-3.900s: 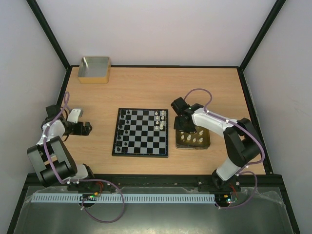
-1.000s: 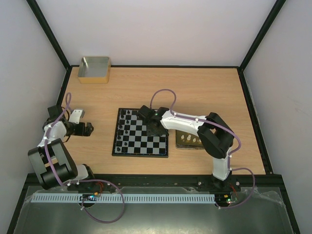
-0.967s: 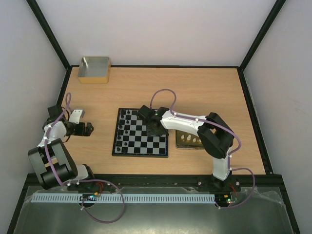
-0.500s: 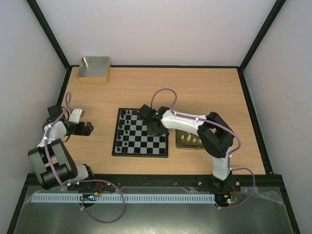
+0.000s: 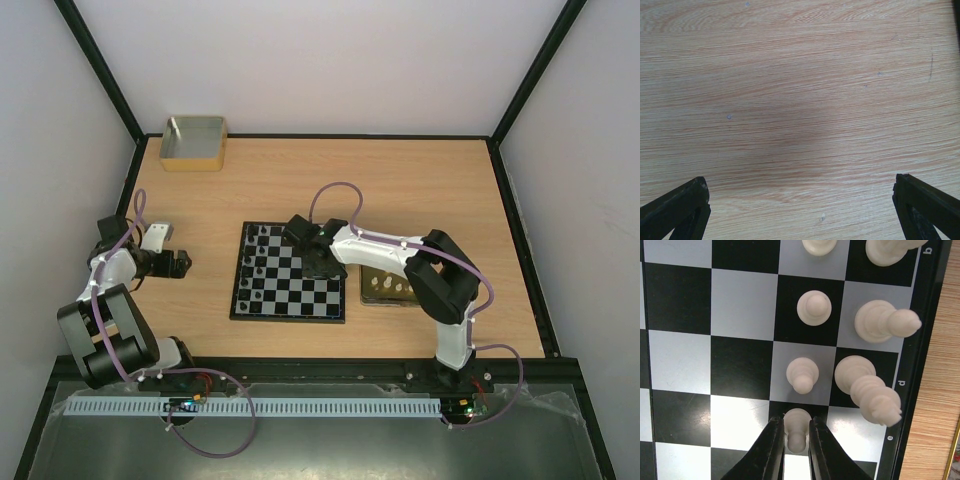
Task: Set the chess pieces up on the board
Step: Place the chess piece on the chessboard, then pick up the chess piece from the storage box.
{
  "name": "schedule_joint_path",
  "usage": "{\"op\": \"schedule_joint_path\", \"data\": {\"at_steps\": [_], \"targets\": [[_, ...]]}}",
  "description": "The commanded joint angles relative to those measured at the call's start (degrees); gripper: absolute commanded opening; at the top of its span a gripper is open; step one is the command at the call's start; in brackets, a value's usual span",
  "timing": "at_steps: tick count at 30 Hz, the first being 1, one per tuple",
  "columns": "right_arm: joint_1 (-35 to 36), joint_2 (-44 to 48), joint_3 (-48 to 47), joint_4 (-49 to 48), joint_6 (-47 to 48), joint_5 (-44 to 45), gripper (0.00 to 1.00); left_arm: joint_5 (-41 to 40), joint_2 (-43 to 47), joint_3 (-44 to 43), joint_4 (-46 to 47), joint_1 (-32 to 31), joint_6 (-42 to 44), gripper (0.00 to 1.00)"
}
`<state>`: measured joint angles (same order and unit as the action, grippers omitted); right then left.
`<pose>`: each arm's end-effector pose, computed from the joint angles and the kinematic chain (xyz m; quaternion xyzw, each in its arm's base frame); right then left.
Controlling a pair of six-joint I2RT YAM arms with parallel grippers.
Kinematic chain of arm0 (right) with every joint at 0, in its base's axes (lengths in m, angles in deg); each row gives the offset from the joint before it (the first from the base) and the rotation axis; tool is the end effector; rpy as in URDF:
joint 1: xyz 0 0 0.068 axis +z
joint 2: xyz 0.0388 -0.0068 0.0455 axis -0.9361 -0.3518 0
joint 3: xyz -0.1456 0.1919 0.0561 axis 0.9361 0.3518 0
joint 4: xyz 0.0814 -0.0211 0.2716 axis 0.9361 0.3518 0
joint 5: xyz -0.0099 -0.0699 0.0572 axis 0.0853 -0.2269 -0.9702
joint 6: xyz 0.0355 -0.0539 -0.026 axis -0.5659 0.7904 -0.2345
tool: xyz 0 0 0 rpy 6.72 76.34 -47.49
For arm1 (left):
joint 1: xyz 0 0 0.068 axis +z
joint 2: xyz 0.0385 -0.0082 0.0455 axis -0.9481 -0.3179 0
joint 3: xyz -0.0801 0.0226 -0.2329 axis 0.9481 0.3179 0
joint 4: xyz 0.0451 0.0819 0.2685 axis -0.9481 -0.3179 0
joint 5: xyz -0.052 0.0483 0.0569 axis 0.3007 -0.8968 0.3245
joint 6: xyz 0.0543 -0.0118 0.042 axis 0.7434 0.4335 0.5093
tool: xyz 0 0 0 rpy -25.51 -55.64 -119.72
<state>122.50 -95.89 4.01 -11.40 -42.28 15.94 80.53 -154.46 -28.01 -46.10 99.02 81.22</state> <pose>0.2374 0.3141 0.1172 -0.0467 0.9897 0.0963 0.0953 0.2510 0.1059 0.1222 0.0642 0.9528 -0.0639 0.2897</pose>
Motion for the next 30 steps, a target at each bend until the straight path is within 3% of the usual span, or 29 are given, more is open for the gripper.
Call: {"op": "schedule_joint_path", "data": {"at_steps": [1,9,19,30], "targets": [[-0.3,-0.4,0.4,0.7,0.2,0.7,0.14,1.1,-0.2,0.6,-0.3,-0.1,0.0,0.99],[-0.3,2.8,-1.2,3.8,-0.2,1.6,0.15,1.0,-0.4,0.2,-0.5,-0.1,0.0,0.99],[-0.6,16.7,-1.4,12.3,-2.4,5.5,0.17,0.7,0.0,-0.8,-1.5,-0.2,0.5,1.00],[-12.2,28.1,18.4,7.6,0.1,3.4,0.18,0.4,-1.1,-2.6,-2.0,-0.9,-0.2,1.00]]}}
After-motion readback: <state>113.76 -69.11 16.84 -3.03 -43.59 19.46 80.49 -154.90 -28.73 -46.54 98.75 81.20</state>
